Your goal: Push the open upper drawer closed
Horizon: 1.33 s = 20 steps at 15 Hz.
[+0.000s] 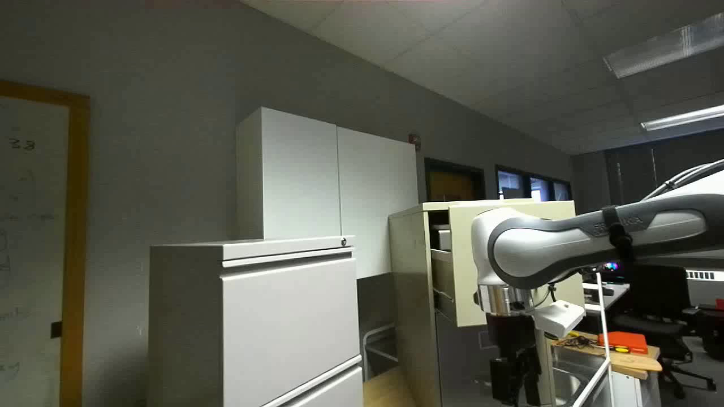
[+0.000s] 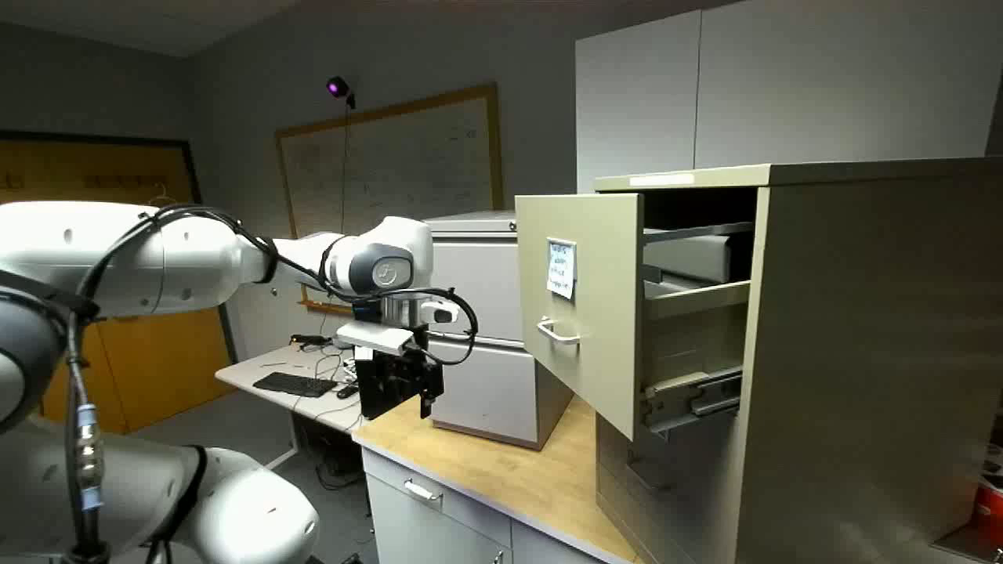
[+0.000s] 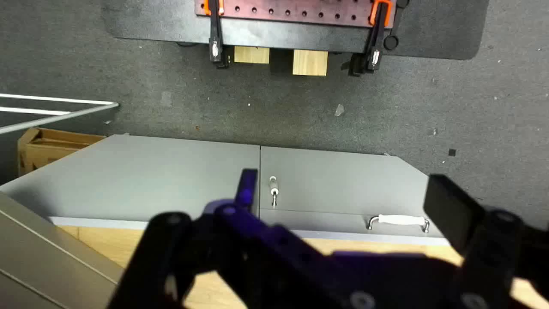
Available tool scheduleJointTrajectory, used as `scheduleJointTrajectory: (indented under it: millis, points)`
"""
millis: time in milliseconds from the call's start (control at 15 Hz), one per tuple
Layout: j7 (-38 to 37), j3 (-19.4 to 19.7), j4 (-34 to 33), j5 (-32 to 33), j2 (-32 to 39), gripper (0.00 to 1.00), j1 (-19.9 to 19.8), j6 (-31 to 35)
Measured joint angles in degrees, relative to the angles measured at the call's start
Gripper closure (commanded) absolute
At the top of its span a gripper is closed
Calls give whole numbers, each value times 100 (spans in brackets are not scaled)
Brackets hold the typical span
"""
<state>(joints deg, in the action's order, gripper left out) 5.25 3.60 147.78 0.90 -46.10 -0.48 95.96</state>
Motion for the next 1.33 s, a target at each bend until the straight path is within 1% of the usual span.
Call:
scheduleJointTrajectory:
  millis: [867,1133,1200,1267,1333]
  points:
    - [-38,-5,5,13,7,0,-11,24]
    - [-168,-120,7,193,9,0,-54,241]
    - [-226,-181,2,270,3,4,-65,362]
    - [-304,-253,-7,372,-12,26,-75,508]
    - [-396,-329,-17,489,-37,28,-85,663]
